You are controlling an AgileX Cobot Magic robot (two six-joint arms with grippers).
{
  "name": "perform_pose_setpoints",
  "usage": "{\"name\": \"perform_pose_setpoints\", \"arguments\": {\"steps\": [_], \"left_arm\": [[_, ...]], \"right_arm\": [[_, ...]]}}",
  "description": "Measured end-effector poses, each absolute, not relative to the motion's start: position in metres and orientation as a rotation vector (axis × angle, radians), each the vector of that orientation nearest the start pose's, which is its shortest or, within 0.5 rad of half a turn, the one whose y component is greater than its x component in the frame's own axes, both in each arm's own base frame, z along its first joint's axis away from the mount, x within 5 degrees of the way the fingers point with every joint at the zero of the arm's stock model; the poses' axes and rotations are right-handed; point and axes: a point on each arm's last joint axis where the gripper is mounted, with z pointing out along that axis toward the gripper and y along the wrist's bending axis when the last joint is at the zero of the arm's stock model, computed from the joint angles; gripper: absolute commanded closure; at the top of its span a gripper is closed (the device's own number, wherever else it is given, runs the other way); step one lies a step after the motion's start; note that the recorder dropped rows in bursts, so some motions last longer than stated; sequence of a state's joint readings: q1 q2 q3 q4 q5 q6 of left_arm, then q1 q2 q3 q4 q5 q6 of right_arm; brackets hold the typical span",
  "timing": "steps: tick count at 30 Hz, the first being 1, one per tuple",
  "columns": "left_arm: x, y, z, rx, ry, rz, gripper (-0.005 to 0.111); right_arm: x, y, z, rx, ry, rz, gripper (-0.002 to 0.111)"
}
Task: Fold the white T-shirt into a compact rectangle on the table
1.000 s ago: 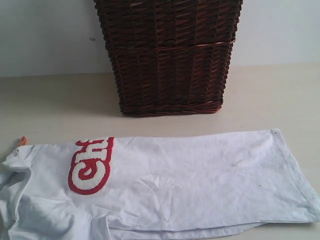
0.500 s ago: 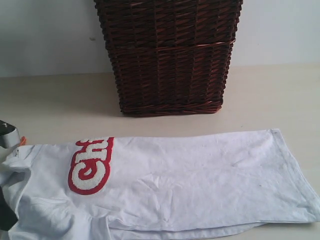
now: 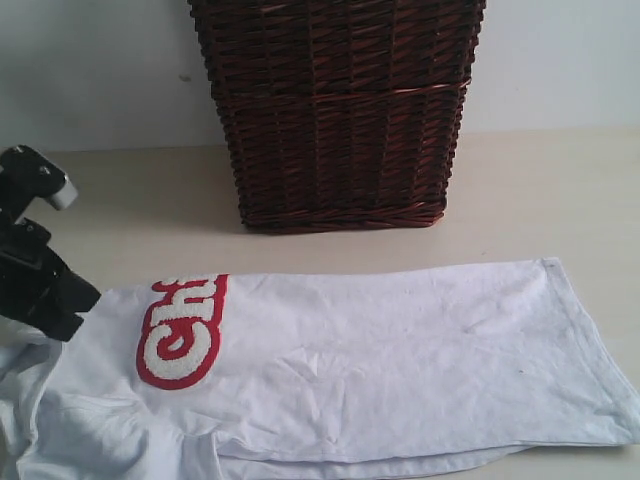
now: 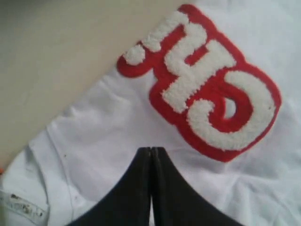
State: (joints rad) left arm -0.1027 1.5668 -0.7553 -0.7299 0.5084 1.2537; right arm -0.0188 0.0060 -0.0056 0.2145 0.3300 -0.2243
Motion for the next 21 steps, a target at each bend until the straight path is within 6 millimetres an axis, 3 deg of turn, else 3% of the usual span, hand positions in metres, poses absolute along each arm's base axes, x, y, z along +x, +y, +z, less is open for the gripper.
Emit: {"name": "perform_pose_setpoints", "arguments": {"steps": [5, 10, 16, 21], "left_arm": [[0.279, -0.058, 0.154, 1.160, 2.403, -0.244, 0.107], [0.281, -0.058, 0.142, 1.237, 2.387, -0.237, 0.107], [0.277, -0.054, 0.137, 1.383, 2.398, -0.197, 0.107], [0.268, -0.035, 0.146, 1.459, 2.474, -0.091, 0.107]], "right_arm": [[0.054, 0.005, 0.186, -0.051, 1.806, 0.034, 0.108], [0.054, 0.005, 0.186, -0.051, 1.806, 0.034, 0.108], [0.054, 0.005, 0.186, -0.053, 1.806, 0.033, 0.108], [0.054, 0.005, 0.186, -0.053, 1.806, 0.033, 0.108]]}}
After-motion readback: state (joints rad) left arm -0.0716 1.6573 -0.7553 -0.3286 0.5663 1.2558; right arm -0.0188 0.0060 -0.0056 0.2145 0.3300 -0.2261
